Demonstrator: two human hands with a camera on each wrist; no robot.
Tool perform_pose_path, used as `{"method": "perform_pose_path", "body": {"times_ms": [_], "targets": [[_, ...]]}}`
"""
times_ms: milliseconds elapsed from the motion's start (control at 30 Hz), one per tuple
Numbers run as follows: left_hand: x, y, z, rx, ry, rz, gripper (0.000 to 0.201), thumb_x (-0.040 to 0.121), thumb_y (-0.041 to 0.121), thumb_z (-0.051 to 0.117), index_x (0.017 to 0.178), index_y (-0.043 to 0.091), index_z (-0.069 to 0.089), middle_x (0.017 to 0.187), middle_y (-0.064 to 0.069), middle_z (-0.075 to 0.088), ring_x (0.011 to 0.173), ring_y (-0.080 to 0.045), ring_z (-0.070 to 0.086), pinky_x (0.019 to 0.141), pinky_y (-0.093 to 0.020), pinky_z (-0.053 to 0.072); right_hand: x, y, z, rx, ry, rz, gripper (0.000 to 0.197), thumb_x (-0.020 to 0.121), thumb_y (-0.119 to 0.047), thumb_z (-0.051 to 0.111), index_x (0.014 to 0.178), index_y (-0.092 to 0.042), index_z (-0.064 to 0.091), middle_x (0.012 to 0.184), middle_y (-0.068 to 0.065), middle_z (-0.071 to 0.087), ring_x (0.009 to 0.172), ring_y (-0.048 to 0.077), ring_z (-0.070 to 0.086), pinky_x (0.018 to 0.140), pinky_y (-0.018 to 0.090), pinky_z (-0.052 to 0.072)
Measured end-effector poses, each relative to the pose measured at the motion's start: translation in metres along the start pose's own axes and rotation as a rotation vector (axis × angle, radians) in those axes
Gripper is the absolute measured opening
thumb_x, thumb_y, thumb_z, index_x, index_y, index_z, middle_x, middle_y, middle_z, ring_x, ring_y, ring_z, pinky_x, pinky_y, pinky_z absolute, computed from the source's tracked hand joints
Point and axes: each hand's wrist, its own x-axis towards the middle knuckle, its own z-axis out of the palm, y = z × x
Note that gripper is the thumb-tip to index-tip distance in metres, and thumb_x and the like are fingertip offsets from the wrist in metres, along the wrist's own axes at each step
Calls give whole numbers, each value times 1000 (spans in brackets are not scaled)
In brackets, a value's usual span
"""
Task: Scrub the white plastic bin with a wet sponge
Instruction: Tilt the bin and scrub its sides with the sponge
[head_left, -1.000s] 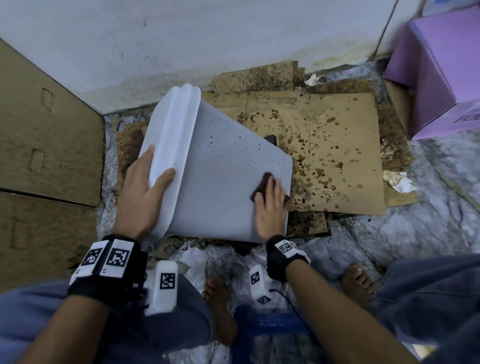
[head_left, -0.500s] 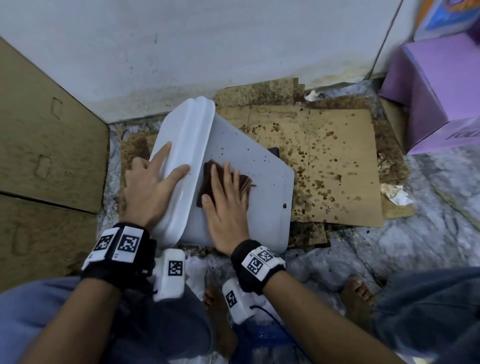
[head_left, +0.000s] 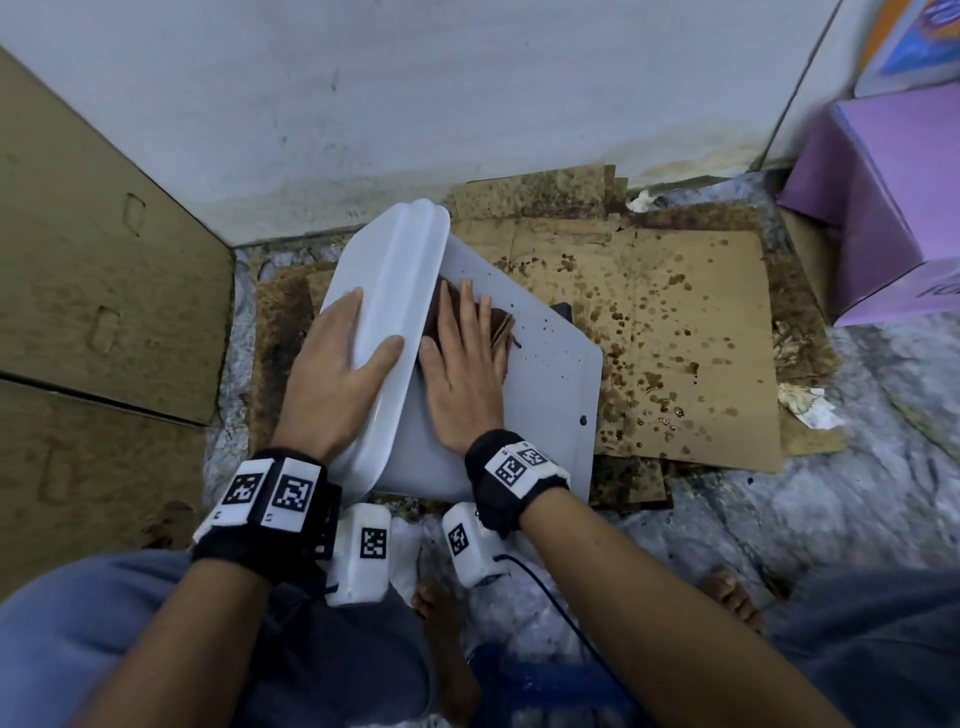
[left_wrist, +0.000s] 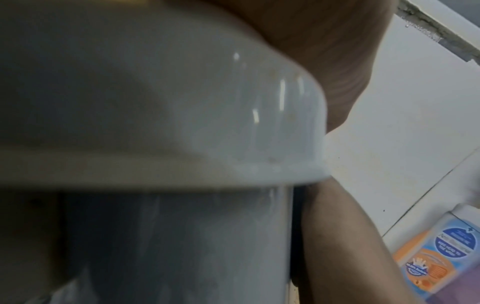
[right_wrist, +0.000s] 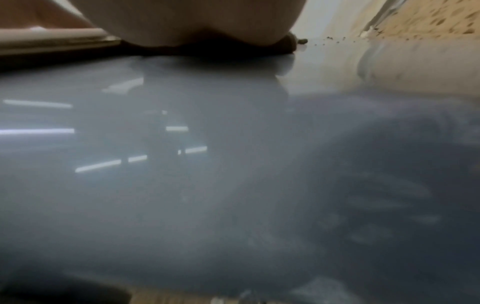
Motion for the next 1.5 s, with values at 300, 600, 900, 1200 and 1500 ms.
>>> {"method": "perform_pose_path", "body": {"times_ms": [300, 600, 900, 1200, 1500], "targets": [[-3, -6, -3, -50, 8, -10, 70, 88, 53, 52, 152, 34, 33, 156, 8, 35, 142, -13, 32, 118, -37, 24, -10, 71, -8, -61, 24, 254, 60, 97, -46, 14, 152, -31, -3, 162, -7, -10, 148, 14, -14, 118, 52, -7], [-3, -6, -1, -52, 21, 4, 76, 82, 60, 49, 151, 31, 36, 155, 7, 37, 142, -12, 34, 118, -38, 26, -1, 13, 0, -19, 13, 179, 61, 96, -48, 17, 153, -35, -1, 162, -6, -11, 148, 16, -16, 113, 45, -20], [-2, -12, -1, -49, 19, -8, 79, 80, 66, 46, 151, 36, 34, 156, 9, 36, 142, -11, 33, 117, -37, 27, -8, 61, -5, -51, 19, 99, 60, 97, -53, 13, 153, -35, 0, 161, -10, -10, 148, 12, -16, 117, 50, -14], [-3, -9, 1, -40, 21, -3, 75, 81, 64, 48, 150, 36, 35, 154, 10, 38, 140, -10, 36, 115, -34, 28, -11, 103, -16, -62, 14, 468, 57, 103, -40, 18, 153, -28, -5, 162, -1, -13, 149, 21, -13, 117, 57, -4], [-3, -14, -1, -72, 36, -20, 73, 82, 62, 51, 149, 37, 37, 152, 9, 41, 138, -12, 40, 114, -47, 35, -14, 58, -5, 4, -34, 18, 60, 96, -52, 17, 150, -41, -5, 160, -14, -13, 147, 9, -18, 116, 48, -10]]}}
